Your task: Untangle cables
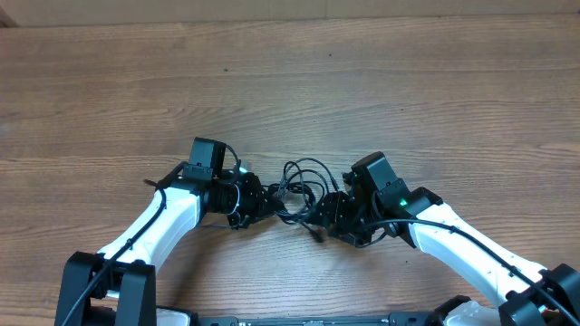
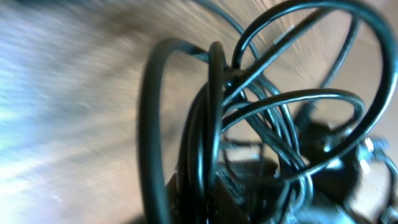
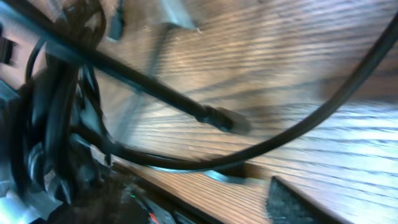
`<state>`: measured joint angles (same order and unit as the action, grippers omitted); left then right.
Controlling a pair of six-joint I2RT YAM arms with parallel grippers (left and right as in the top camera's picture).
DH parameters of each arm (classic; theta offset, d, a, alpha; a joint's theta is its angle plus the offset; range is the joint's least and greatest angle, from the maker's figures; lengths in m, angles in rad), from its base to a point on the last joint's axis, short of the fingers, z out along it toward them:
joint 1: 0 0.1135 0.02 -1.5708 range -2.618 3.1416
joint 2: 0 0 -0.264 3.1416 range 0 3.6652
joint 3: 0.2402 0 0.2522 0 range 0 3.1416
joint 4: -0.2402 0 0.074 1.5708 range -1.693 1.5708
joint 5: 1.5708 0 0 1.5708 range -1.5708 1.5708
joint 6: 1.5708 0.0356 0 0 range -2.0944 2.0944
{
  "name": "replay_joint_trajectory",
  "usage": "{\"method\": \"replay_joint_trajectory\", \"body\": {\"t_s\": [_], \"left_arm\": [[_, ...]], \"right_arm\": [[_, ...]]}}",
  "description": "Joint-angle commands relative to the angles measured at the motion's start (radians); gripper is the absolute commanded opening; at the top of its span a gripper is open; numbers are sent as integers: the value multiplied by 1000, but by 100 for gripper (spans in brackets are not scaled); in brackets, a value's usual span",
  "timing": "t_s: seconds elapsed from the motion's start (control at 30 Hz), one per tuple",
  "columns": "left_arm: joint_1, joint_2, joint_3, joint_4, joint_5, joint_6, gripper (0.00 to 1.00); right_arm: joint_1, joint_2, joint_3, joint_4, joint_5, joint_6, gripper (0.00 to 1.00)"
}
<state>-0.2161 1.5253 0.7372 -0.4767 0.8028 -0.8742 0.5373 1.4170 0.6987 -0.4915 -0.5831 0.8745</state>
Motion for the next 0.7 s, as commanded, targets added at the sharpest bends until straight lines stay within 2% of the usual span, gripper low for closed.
{"method": "replay_joint_trajectory", "body": {"t_s": [0.0, 0.07, 0.1, 0.13, 0.27, 0.37, 0.43, 0.5, 0.6, 0.67], "left_arm": [[-7, -9, 4, -8, -359, 43, 39], [-7, -9, 4, -27, -422, 43, 71], [-7, -9, 4, -39, -436, 44, 80], [-7, -9, 4, -50, -447, 44, 84], [-7, -9, 4, -93, -509, 44, 87], [-7, -9, 4, -111, -489, 25, 86], [-7, -9, 4, -117, -380, -17, 87], [-7, -9, 4, -105, -246, -47, 98], [-7, -9, 4, -102, -115, -45, 99], [-7, -9, 4, -73, -27, -2, 100]], "right_arm": [[5, 0, 8, -40, 51, -13, 86], [5, 0, 8, -67, 67, -16, 93], [5, 0, 8, -82, 75, -16, 95], [5, 0, 8, -92, 79, -16, 96], [5, 0, 8, -95, 82, -15, 100], [5, 0, 8, -94, 113, -11, 100], [5, 0, 8, -94, 130, -11, 100], [5, 0, 8, -94, 141, -11, 100], [5, 0, 8, -93, 159, -11, 100], [5, 0, 8, -94, 184, -11, 100]]}}
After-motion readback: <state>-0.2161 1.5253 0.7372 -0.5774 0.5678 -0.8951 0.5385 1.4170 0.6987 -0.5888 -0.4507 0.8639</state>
